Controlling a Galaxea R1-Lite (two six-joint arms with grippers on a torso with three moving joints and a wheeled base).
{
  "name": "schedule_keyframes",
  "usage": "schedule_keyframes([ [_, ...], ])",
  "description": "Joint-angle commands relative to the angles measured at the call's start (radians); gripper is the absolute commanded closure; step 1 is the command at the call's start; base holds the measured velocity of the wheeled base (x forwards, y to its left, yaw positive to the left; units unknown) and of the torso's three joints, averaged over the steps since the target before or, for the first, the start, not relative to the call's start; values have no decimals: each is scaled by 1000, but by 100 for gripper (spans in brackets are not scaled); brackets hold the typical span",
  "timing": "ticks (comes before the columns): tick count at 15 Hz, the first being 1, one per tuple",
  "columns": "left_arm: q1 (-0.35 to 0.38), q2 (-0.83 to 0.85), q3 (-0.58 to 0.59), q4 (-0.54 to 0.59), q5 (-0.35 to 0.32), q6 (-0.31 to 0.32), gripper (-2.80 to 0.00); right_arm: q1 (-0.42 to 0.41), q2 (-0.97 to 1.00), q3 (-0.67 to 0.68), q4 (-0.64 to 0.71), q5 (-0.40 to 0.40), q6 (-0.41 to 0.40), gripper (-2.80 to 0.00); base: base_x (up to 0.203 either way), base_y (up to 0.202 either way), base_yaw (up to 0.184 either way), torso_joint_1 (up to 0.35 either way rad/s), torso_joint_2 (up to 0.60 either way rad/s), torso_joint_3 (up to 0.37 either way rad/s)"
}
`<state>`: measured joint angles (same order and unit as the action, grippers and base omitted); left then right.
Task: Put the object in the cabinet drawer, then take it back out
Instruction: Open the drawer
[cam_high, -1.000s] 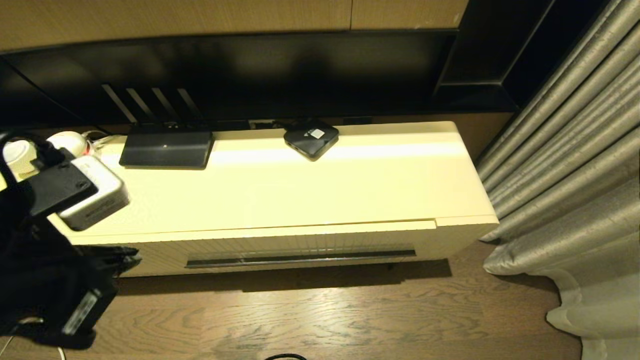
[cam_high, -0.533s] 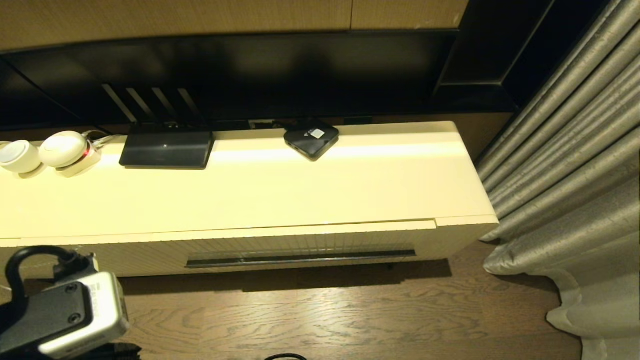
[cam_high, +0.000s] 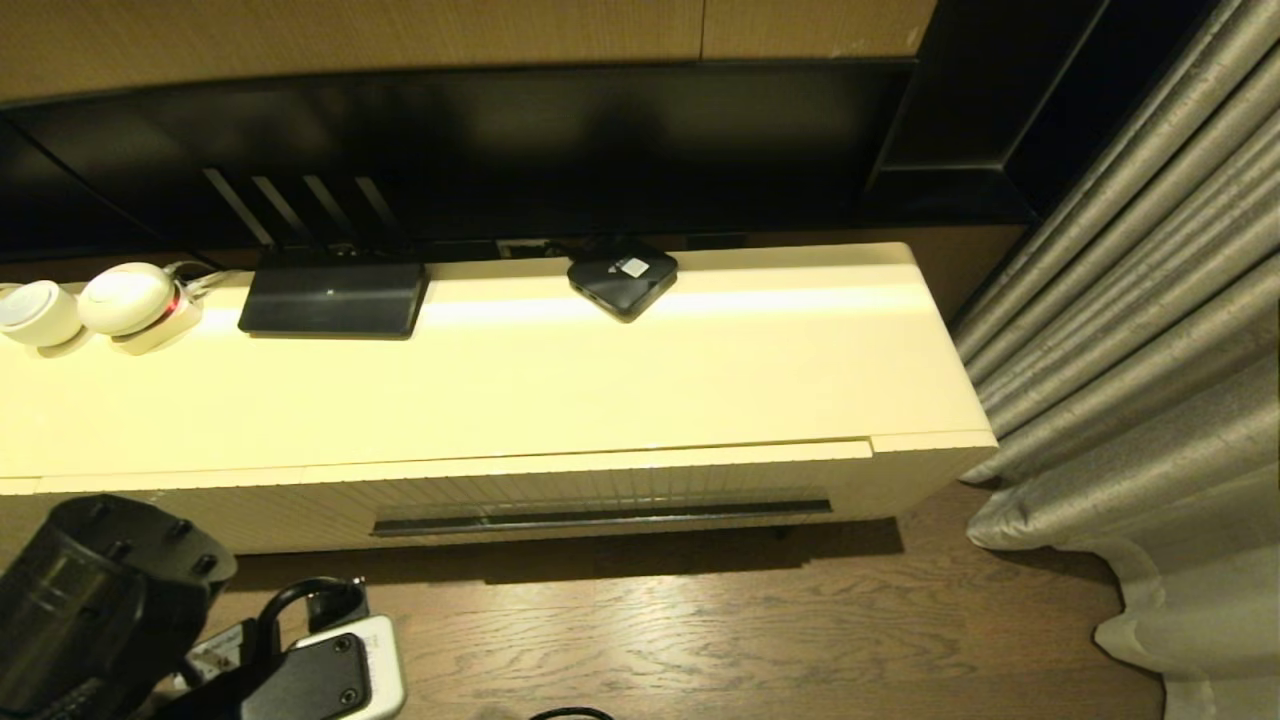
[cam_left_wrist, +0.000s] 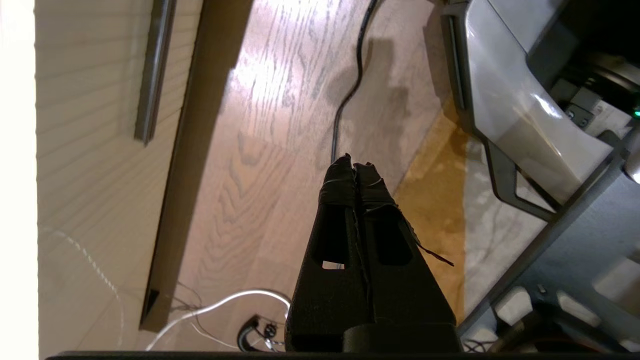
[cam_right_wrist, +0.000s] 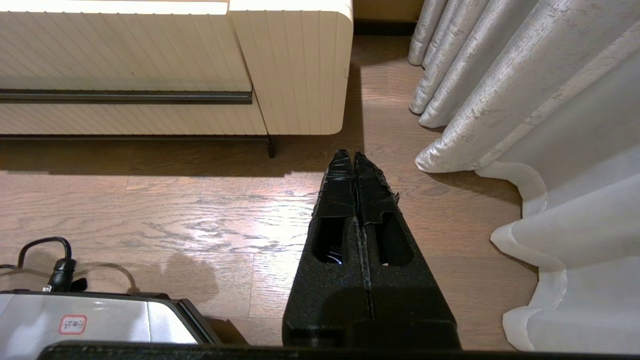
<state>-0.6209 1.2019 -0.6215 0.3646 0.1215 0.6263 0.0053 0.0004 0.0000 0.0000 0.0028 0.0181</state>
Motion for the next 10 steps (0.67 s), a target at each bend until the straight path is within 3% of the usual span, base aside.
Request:
schedule_keyframes([
  [1, 1, 105, 7, -15, 1, 5, 0, 1, 1, 0, 0, 0, 0, 0, 0, 0, 0, 0, 0, 0],
  [3, 1, 138, 3, -20, 7, 0, 0, 1, 1, 0, 0, 0, 0, 0, 0, 0, 0, 0, 0, 0],
  [4, 1, 156, 6, -33, 11, -1, -280, 1, 1, 0, 0, 0, 0, 0, 0, 0, 0, 0, 0, 0],
  [10, -11, 271, 108, -257, 69, 6, -280, 1, 1, 0, 0, 0, 0, 0, 0, 0, 0, 0, 0, 0],
])
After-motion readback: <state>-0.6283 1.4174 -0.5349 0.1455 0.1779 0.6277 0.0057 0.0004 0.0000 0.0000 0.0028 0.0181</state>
